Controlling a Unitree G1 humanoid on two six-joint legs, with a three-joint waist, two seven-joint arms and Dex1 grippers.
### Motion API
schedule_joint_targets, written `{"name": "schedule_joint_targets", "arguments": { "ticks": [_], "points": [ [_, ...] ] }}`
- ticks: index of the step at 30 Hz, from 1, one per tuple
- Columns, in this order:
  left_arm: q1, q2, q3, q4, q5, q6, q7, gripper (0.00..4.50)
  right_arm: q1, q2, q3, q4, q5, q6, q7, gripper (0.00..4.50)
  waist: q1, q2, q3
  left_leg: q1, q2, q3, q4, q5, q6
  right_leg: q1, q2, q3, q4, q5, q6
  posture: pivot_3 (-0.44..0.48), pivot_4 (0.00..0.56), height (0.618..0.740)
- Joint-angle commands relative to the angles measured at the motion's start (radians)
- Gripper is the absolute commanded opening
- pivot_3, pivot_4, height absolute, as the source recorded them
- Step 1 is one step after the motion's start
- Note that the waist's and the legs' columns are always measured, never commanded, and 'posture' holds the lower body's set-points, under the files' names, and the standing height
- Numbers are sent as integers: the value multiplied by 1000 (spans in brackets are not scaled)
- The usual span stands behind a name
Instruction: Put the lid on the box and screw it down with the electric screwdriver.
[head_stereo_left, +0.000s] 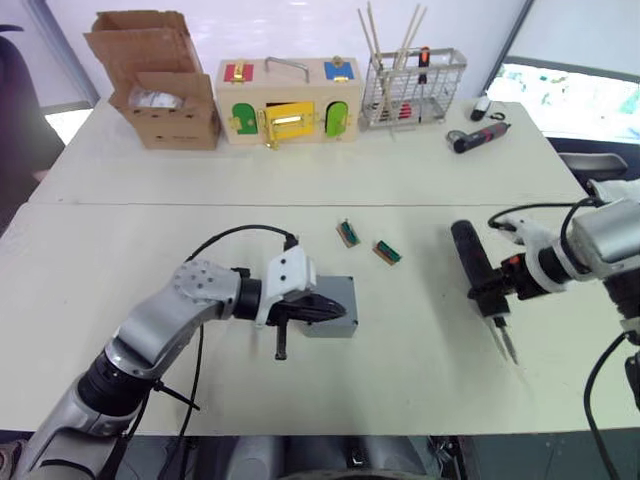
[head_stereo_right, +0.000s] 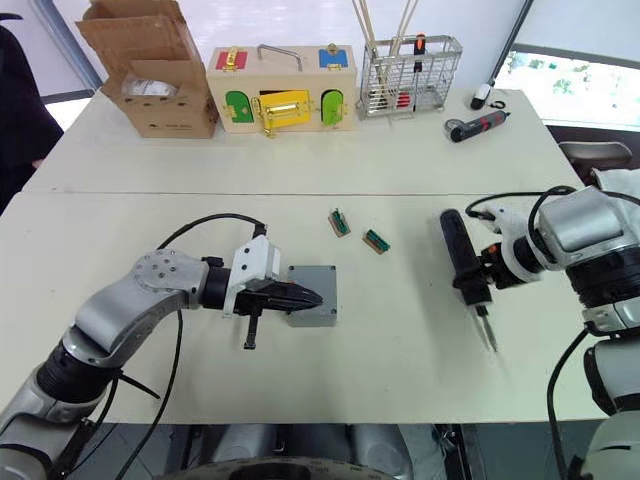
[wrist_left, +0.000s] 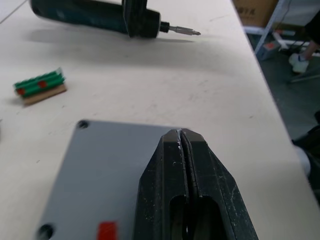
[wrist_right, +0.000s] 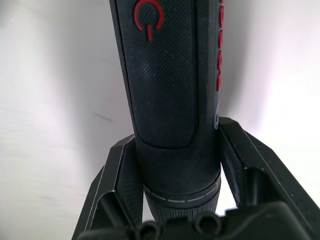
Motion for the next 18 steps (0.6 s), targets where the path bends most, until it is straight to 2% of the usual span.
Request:
{"name": "schedule_joint_targets", "arguments": {
  "ticks": [1, 3, 5, 9, 11, 12, 16, 18],
  "points": [
    [-40, 22, 51, 72, 3, -41, -48, 0, -106, 37, -324, -83, 65, 29, -102, 1800, 0, 2, 1, -6, 0, 1, 2, 0, 0, -9, 0, 0, 7, 0, 0, 0, 150, 740],
    [-67, 25, 51, 121, 12, -58, -71, 0, -107, 110, -486, -152, 124, 29, -169, 1800, 2, 2, 1, -11, 1, 1, 2, 1, -1, -14, 1, -1, 8, 0, 0, 0, 150, 740],
    [-98, 23, 47, 171, 20, -72, -98, 0, -106, 257, -698, -323, 166, 29, -228, 1800, 1, 1, 1, -13, 1, 0, 3, 3, -6, -15, 1, -2, 8, 0, 0, 0, 150, 740],
    [-155, 13, 33, 234, 38, -85, -143, 0, -55, 567, -954, -669, 249, -18, -333, 1800, 0, 2, 1, -14, 1, 0, 4, 3, -5, -16, 2, -1, 12, 0, 0, 0, 150, 740],
    [-175, 18, 29, 243, 41, -79, -168, 0, 13, 680, -945, -812, 259, -100, -396, 1800, 2, 2, 0, -15, 0, 0, 5, 4, -6, -17, 1, -2, 15, 0, 0, 0, 150, 740],
    [-184, 23, 32, 244, 39, -72, -181, 0, 76, 720, -882, -887, 245, -177, -417, 1800, 2, 1, 0, -15, 0, -1, 5, 5, -7, -17, 1, -1, 17, 0, 0, 0, 150, 740],
    [-204, 34, 36, 220, 25, -30, -210, 0, 330, 790, -616, -1051, 206, -417, -419, 1800, -6, 2, 0, -15, -3, 0, 5, 6, -9, -19, -1, -1, 19, 0, 0, 0, 150, 740],
    [-198, 28, 29, 198, 26, -13, -207, 0, 440, 772, -488, -1079, 148, -549, -401, 1800, -13, 2, 0, -14, -3, 1, 5, 7, -11, -20, 0, 0, 20, 0, 0, 0, 150, 740]
  ]
}}
